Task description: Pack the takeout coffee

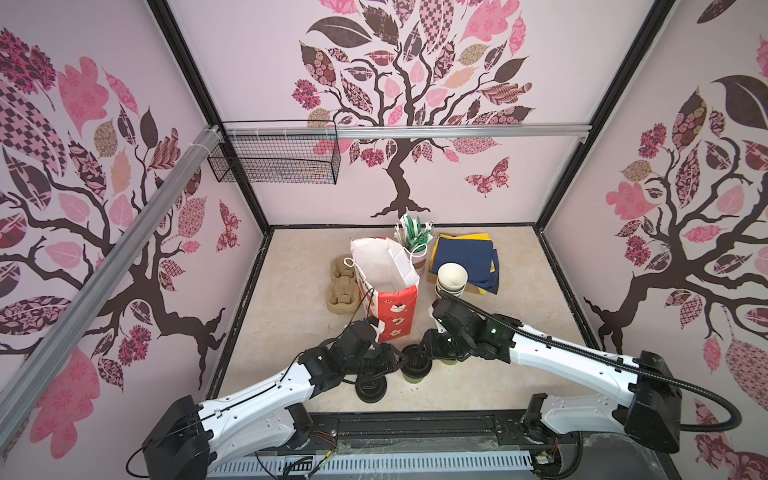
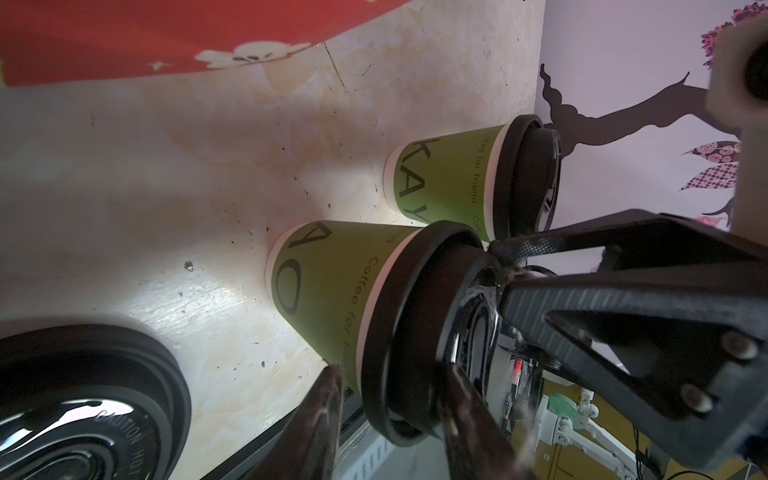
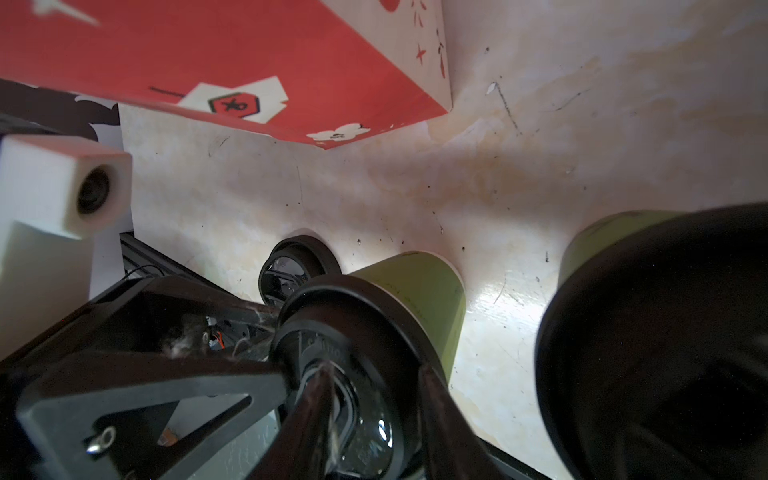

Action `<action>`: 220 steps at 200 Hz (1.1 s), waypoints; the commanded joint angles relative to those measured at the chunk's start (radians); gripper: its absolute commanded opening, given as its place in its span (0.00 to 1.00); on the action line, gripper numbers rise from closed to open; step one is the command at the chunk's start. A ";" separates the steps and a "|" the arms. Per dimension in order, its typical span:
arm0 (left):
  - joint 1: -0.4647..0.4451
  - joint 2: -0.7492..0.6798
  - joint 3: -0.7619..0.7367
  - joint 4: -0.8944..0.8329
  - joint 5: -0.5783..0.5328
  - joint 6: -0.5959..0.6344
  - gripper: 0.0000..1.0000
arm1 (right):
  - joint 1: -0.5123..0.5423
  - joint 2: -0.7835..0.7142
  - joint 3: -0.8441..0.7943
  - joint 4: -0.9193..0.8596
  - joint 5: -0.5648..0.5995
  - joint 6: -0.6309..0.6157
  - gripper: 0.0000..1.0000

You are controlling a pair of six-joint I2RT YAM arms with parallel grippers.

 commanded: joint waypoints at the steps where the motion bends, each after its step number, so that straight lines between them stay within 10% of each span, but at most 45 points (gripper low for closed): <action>1: -0.005 -0.005 0.021 -0.086 -0.013 0.017 0.44 | -0.006 -0.056 -0.013 -0.021 -0.008 -0.028 0.44; 156: -0.005 -0.146 0.025 -0.050 -0.033 0.033 0.68 | -0.009 -0.144 0.058 -0.124 0.036 -0.114 0.55; 220: 0.046 -0.383 0.064 -0.387 -0.135 0.080 0.68 | -0.009 -0.287 0.126 -0.216 0.321 -0.216 0.60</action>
